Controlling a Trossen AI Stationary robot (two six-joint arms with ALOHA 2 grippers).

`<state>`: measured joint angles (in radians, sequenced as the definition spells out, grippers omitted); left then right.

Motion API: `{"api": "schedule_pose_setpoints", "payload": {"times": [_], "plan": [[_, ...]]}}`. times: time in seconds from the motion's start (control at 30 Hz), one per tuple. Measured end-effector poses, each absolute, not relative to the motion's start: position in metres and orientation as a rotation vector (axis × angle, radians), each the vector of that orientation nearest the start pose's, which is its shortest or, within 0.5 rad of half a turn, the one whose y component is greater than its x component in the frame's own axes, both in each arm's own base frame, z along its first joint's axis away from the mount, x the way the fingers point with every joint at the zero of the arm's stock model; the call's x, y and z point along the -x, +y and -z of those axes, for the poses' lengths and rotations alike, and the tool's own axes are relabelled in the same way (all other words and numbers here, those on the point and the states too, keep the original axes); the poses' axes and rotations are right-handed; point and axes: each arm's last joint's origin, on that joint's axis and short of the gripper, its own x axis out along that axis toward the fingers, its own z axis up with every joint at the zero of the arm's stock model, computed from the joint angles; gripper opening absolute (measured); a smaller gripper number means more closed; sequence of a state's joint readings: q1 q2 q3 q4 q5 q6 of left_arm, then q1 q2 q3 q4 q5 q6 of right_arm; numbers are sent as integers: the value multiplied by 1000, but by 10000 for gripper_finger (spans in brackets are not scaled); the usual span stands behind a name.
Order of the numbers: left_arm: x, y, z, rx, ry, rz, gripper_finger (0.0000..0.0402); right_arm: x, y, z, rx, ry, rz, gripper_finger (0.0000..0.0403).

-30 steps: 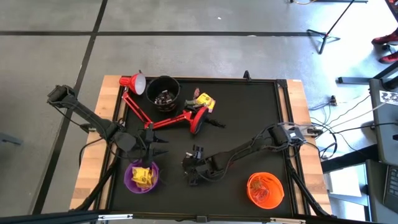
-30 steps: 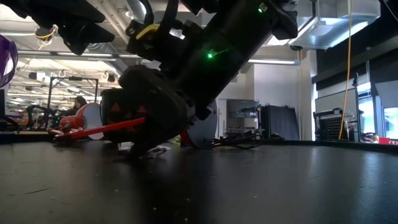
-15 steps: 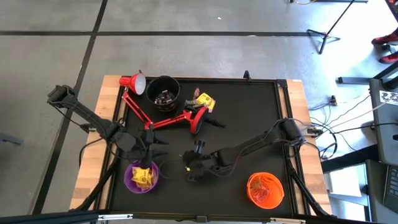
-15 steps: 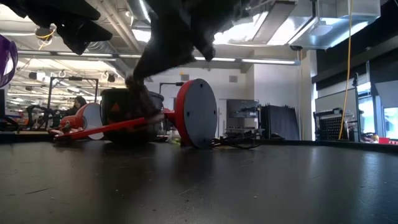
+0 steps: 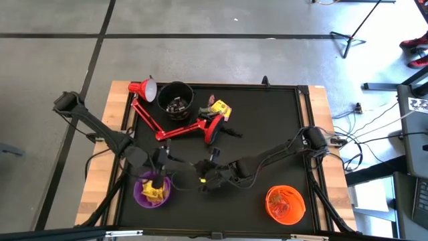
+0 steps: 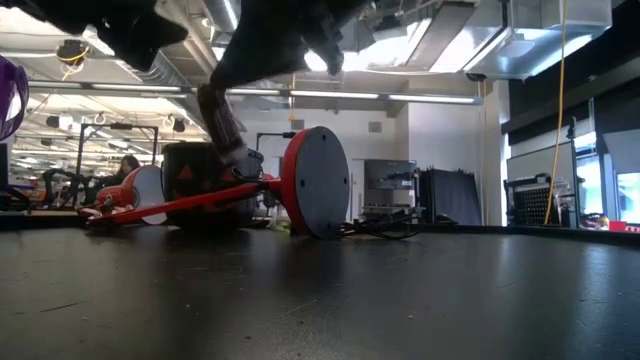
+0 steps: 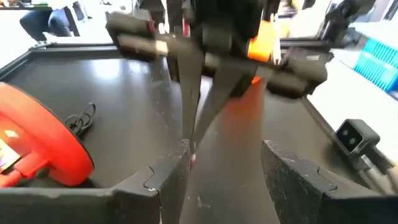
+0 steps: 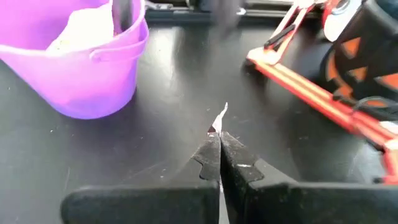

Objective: Organize candy in baskets
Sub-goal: Put the brown chocolate bar into the black bucket

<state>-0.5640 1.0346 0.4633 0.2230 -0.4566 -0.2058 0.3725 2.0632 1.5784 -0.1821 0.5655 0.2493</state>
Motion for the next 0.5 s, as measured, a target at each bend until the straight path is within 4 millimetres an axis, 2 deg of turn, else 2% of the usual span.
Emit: {"api": "schedule_pose_setpoints", "payload": {"times": [0.2,0.5], "plan": [[-195,-105,-201,14,360,-1,188,-433,156,-228,68,538,249,0],[-203,-97,-195,81,385,-56,188,-433,163,-240,60,466,198,0]]}}
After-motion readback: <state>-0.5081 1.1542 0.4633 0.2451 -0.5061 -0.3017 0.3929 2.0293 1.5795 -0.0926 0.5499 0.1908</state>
